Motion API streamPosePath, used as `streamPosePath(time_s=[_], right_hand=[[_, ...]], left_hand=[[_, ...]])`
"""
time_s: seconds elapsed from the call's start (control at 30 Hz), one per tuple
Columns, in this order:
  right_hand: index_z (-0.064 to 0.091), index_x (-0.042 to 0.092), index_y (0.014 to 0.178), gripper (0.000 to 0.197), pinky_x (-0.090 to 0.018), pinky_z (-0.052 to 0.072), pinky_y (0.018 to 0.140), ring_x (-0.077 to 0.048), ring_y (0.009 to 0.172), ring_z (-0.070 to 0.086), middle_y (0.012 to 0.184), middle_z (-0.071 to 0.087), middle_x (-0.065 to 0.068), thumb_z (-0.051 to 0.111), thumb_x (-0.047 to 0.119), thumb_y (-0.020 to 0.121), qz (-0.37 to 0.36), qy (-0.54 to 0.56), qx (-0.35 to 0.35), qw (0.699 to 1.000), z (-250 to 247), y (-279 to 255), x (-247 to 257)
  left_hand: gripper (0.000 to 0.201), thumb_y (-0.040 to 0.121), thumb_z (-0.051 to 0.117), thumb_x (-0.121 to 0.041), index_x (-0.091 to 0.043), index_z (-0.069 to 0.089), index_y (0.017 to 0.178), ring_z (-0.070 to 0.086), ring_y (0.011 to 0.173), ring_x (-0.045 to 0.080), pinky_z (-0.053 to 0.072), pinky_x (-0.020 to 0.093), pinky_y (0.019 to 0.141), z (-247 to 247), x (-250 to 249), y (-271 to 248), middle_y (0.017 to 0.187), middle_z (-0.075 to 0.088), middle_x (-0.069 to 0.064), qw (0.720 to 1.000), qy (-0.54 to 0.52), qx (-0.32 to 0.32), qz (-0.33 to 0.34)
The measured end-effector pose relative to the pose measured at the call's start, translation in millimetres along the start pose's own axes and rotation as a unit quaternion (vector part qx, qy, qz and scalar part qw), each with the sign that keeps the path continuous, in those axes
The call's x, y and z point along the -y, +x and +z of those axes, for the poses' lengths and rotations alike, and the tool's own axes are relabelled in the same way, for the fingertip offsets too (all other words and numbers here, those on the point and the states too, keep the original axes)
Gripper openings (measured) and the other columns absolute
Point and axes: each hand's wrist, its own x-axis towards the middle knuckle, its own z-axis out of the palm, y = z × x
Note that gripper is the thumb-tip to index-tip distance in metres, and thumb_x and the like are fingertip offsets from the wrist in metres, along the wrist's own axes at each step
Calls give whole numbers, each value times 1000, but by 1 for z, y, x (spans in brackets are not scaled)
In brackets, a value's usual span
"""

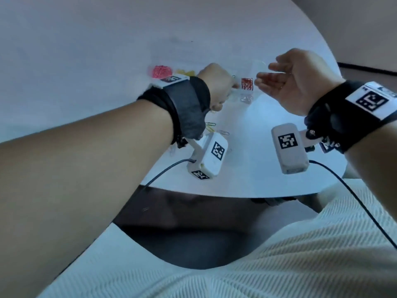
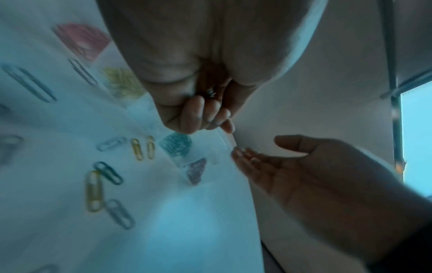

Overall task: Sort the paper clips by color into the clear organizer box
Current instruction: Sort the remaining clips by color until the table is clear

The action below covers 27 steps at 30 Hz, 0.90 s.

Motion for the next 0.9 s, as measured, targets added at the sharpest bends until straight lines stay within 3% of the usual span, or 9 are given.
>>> streamPosePath(time_s=[0.1, 0.2, 0.3, 0.37, 0.47, 0.63, 0.7, 0.77, 0.9], right_hand=[[41, -1, 135, 51, -34, 49, 96, -37, 123, 50, 135, 45, -30, 50, 33, 97, 39, -21, 28, 999, -3, 8, 1], [36, 3, 141, 56, -31, 46, 95, -31, 108, 54, 134, 42, -28, 48, 38, 99, 36, -35, 43, 998, -7, 6, 0], [46, 7, 129, 43, -27, 50, 82, -25, 104, 58, 119, 51, -21, 50, 37, 99, 11, -24, 26, 999, -21, 2, -1], [49, 9, 126, 38, -26, 51, 83, -25, 112, 57, 119, 55, -18, 50, 35, 99, -5, -19, 10, 1000, -32, 0, -4], [54, 10, 121, 32, -28, 53, 89, -27, 121, 55, 123, 60, -18, 50, 33, 98, -15, -19, 0, 1000, -40, -3, -12], [61, 11, 84, 17, -33, 55, 83, -26, 81, 66, 88, 66, -9, 47, 4, 92, -50, -127, 79, 987, -29, -19, -21], [58, 12, 75, 25, -33, 56, 76, -25, 71, 65, 79, 65, -9, 43, -4, 86, -74, -205, 136, 966, -18, -28, -26], [58, 14, 74, 24, -34, 57, 74, -23, 71, 65, 79, 66, -7, 44, -3, 86, -100, -299, 170, 934, -8, -35, -33], [62, 19, 80, 14, -34, 59, 74, -20, 71, 68, 79, 71, -3, 59, 7, 86, -151, -532, 204, 808, 4, -37, -59]], left_hand=[[25, 99, 40, -10, -10, 54, 78, 34, 47, 11, 28, 15, 40, 10, -21, 5, 57, 42, 0, 997, -71, -15, -30], [23, 97, 43, -10, -9, 47, 75, 42, 54, 14, 35, 17, 45, 23, -40, 14, 65, 45, 4, 994, -99, -38, -14], [11, 95, 50, -13, -3, 55, 91, 56, 68, 18, 50, 20, 53, 36, -49, 26, 78, 55, 7, 991, -106, -82, 18], [26, 93, 57, -21, -5, 56, 113, 60, 85, 19, 57, 25, 72, 45, -48, 35, 96, 59, 7, 992, -91, -76, 39], [42, 91, 61, -31, -11, 54, 127, 54, 108, 22, 51, 31, 88, 54, -40, 40, 122, 57, 6, 997, -29, -44, 59], [28, 93, 55, -26, -14, 62, 118, 56, 111, 22, 45, 28, 95, 47, -24, 33, 120, 62, 5, 986, 73, -66, 133], [36, 93, 55, -24, -16, 57, 129, 55, 110, 13, 45, 22, 95, 36, -20, 23, 125, 60, 0, 971, 126, -101, 178], [32, 92, 54, -20, -22, 59, 124, 58, 98, 7, 45, 11, 79, 23, -16, 5, 113, 62, -6, 954, 175, -120, 210], [22, 85, 57, -14, -27, 65, 100, 59, 81, 11, 48, 23, 76, -11, 9, -42, 89, 64, -8, 913, 340, -83, 210]])
